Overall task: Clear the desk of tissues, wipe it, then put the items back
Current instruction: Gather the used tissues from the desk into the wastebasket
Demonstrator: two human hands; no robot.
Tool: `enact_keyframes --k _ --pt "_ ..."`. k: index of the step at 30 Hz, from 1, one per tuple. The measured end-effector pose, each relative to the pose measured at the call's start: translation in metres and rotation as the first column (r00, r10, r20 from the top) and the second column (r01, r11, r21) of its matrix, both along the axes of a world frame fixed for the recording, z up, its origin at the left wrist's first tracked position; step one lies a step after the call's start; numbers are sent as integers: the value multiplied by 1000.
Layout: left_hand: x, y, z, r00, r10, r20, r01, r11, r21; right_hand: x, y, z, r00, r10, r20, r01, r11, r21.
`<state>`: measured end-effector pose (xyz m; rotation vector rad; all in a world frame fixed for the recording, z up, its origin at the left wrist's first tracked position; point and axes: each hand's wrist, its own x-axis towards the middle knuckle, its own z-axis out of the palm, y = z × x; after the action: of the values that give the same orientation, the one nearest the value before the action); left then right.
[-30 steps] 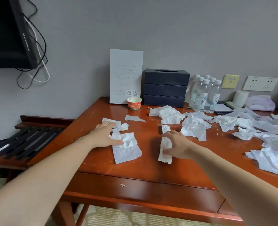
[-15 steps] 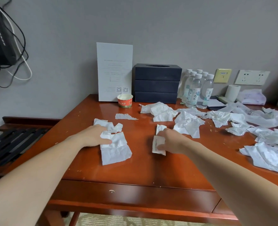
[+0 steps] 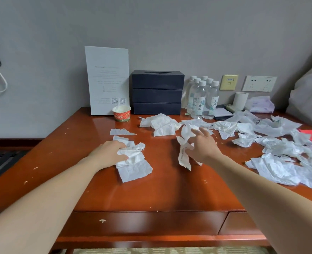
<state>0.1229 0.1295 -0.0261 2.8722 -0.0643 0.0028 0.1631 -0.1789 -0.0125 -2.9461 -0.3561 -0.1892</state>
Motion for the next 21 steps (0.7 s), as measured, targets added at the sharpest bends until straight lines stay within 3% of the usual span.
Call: enact_keyframes --k 3,5,10,15,18,21 --pt "5 -2 -1 1000 22 18 -22 1000 18 10 -1 -7 976 4 -218 21 993 113" --pt "7 -5 -3 999 35 41 -36 999 16 12 2 -11 959 6 -283 50 980 191" --pt "10 -8 -4 997 24 71 -25 1000 12 7 0 -7 977 36 -211 0 986 167" --pt "10 -23 -3 996 -10 86 6 999 52 2 -9 -14 992 19 -127 13 969 245" --pt "6 -36 -4 997 -23 77 21 1000 19 -1 -9 -9 969 -91 -231 135 973 186" --pt "-3 -44 -3 998 -22 57 24 999 -41 -12 -12 -4 955 -91 -281 129 984 120"
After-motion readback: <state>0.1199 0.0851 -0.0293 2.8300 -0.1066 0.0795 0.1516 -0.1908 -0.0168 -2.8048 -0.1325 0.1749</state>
